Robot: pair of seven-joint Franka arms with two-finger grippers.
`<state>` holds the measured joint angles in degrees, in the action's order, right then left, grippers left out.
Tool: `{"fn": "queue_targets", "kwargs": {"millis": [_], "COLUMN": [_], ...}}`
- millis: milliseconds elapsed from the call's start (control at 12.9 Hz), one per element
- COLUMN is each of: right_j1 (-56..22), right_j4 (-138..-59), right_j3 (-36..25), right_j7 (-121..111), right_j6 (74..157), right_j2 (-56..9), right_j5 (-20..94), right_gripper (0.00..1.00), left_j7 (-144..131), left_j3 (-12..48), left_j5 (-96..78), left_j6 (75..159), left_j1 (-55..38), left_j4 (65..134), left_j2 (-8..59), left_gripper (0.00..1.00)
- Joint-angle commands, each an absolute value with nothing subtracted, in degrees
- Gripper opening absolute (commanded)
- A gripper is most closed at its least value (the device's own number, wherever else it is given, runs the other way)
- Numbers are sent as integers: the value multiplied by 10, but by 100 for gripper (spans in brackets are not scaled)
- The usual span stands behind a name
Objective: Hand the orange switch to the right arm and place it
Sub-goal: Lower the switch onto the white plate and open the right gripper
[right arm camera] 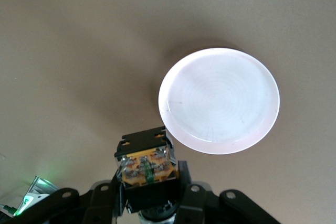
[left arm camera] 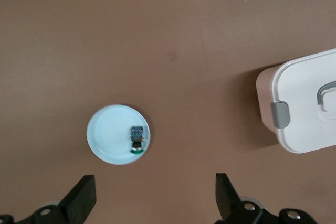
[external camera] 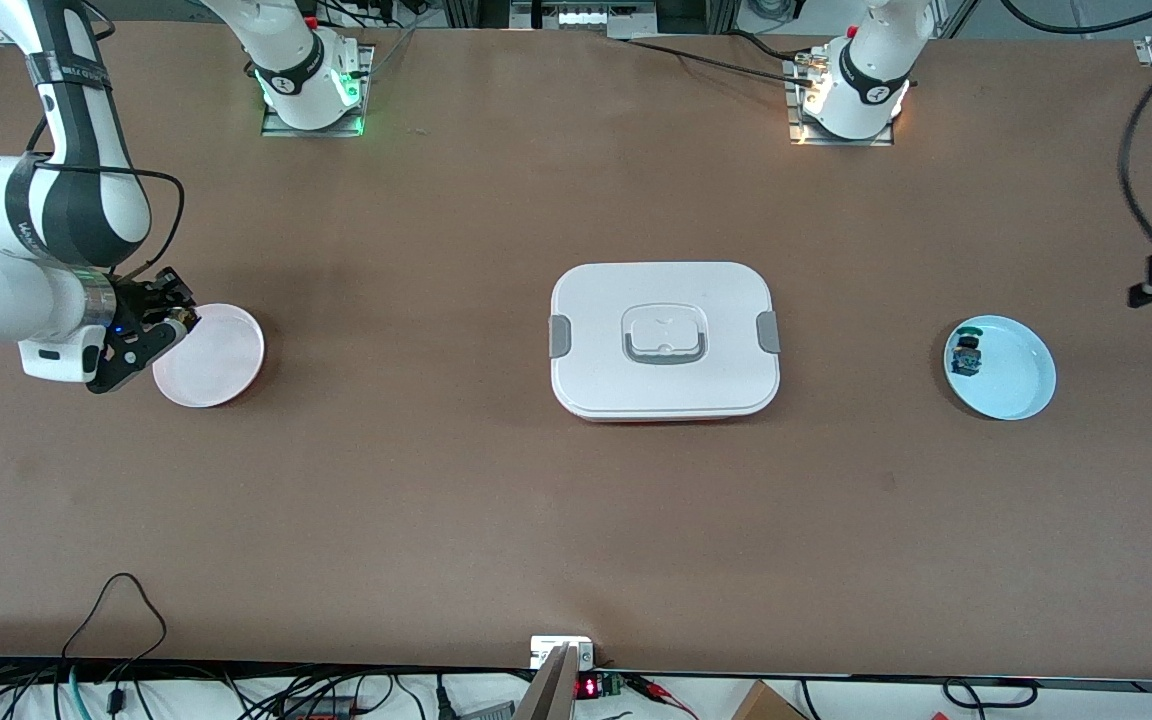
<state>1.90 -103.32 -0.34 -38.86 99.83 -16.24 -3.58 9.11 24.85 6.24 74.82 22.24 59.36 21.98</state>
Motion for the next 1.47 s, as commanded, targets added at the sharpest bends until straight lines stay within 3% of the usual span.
{"fn": "queue_targets", "kwargs": {"millis": [0, 464, 696, 1006, 1392], "right_j1": [18, 19, 26, 33, 59], "right_j4": [-1036, -1044, -1101, -1180, -1225], "right_j3": [-1, 1, 1, 1, 1], "right_j7": [-396, -462, -531, -665, -843], "right_j6": [998, 1012, 1072, 1168, 1277], "right_j2": [-153, -149, -117, -84, -87], "right_j5": [-40, -42, -55, -80, -101], "right_gripper": [12, 12, 12, 12, 13], "left_j7": [15, -25, -27, -29, -26], "left_j3": [255, 274, 261, 87, 32], "left_j5": [76, 65, 47, 1, -7], "left_j6": [719, 703, 704, 707, 788], "left_j1": [213, 214, 200, 62, 12], "left_j4": [603, 641, 679, 721, 877], "left_j2": [193, 157, 120, 79, -9], "left_gripper": [100, 100, 100, 100, 100]}}
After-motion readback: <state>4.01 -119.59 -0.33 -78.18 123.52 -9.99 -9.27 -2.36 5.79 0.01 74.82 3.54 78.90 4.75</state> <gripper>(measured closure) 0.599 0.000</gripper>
